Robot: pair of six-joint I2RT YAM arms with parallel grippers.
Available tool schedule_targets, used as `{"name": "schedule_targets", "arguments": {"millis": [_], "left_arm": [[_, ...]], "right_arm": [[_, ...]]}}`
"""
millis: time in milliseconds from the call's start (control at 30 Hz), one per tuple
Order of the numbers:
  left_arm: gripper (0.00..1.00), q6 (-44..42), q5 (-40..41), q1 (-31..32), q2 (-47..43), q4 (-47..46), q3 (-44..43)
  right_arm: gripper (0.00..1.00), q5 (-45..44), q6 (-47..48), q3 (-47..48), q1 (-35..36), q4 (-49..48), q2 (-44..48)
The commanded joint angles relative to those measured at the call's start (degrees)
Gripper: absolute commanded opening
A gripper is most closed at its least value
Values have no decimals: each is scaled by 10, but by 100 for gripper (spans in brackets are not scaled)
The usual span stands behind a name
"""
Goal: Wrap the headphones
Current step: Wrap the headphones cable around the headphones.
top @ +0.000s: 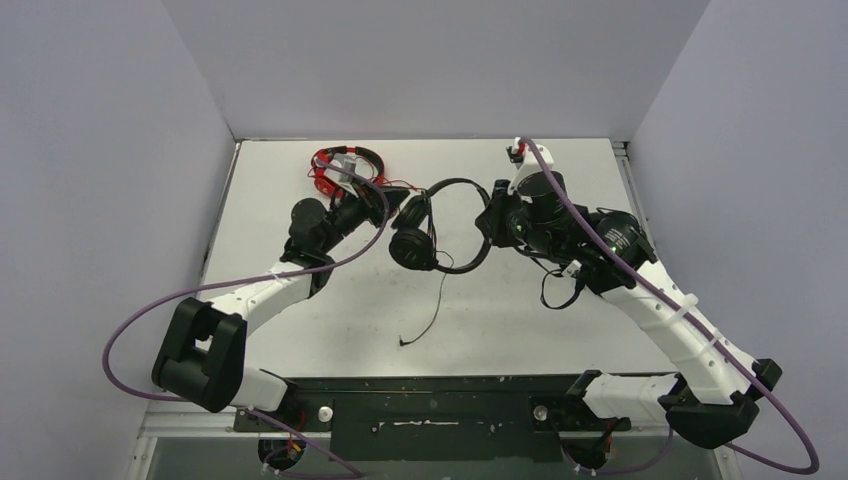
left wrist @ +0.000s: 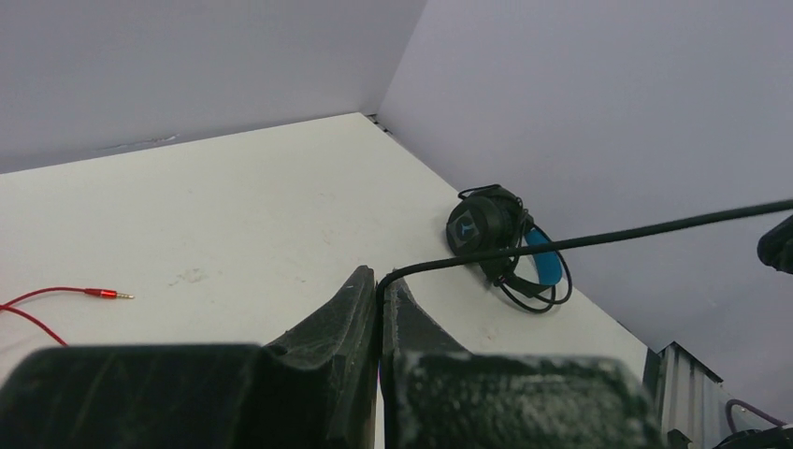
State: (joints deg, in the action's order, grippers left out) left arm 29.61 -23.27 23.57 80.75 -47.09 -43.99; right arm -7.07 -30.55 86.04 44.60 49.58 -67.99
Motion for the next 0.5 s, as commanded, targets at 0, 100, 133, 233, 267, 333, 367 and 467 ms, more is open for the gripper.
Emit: {"name": "schedule_targets", "arguments": {"millis": [0, 100, 133, 233, 267, 333, 367, 467], "left_arm": [[0, 39, 2, 10, -4, -79, 16], [0, 44, 8, 30, -2, -107, 28], [0, 46, 11, 37, 0, -118, 32], [4, 53, 20, 57, 3, -155, 43], [5, 53, 21, 62, 6, -165, 45], [8, 53, 27, 75, 11, -177, 44], [9, 50, 28, 81, 15, -181, 41], [15, 45, 32, 102, 31, -193, 30]], "right_arm": [[0, -18, -85, 40, -5, -67, 8], [0, -41, -138, 35, -9, -91, 14], [0, -44, -153, 35, -10, -98, 14], [0, -54, -182, 40, -11, -114, 11], [0, -53, -186, 44, -11, -120, 9], [0, -53, -192, 58, -11, -121, 0], [0, -52, -193, 67, -11, -119, -6], [0, -53, -195, 94, -11, -111, -20]]}}
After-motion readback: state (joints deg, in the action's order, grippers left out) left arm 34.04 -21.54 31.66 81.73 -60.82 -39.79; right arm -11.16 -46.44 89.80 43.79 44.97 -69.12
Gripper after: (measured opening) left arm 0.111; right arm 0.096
